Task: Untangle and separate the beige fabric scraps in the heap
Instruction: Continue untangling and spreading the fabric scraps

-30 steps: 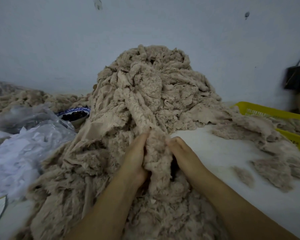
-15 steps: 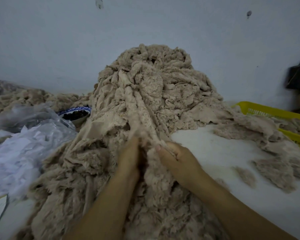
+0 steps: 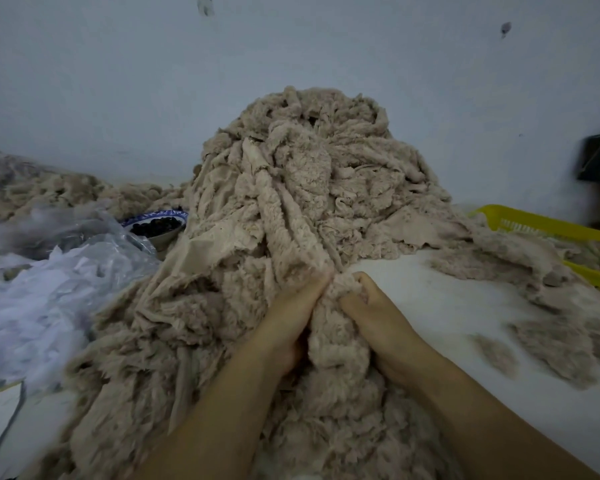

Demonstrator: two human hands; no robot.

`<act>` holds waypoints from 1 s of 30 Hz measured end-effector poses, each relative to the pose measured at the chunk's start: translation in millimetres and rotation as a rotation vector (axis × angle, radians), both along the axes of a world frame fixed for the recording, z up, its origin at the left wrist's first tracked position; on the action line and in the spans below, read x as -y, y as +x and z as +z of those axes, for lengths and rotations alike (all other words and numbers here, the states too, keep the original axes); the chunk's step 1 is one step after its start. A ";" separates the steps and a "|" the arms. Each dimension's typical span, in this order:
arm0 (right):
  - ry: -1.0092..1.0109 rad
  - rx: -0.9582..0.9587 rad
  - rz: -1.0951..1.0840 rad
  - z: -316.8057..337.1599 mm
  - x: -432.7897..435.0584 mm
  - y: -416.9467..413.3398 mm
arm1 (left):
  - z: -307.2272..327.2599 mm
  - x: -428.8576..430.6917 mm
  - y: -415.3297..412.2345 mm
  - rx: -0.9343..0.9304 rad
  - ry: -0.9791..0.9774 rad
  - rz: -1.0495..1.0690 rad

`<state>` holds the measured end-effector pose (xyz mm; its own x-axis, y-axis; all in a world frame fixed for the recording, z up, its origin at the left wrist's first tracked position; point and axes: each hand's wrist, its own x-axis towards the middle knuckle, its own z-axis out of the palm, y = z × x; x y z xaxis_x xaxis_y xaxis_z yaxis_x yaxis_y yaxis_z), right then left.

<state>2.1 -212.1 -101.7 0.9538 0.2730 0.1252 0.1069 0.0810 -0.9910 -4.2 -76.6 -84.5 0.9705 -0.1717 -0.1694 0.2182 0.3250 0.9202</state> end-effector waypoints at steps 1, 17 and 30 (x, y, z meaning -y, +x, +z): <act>-0.069 0.020 0.002 1.1 -1.4 -2.3 | 2.1 1.3 -0.2 -0.010 -0.053 0.056; 0.514 -0.201 -0.204 17.9 34.8 17.5 | 6.3 -19.0 9.4 0.151 -0.433 0.223; 0.738 -0.324 -0.023 19.4 30.2 10.6 | 2.9 -2.5 -2.1 0.004 -0.136 0.142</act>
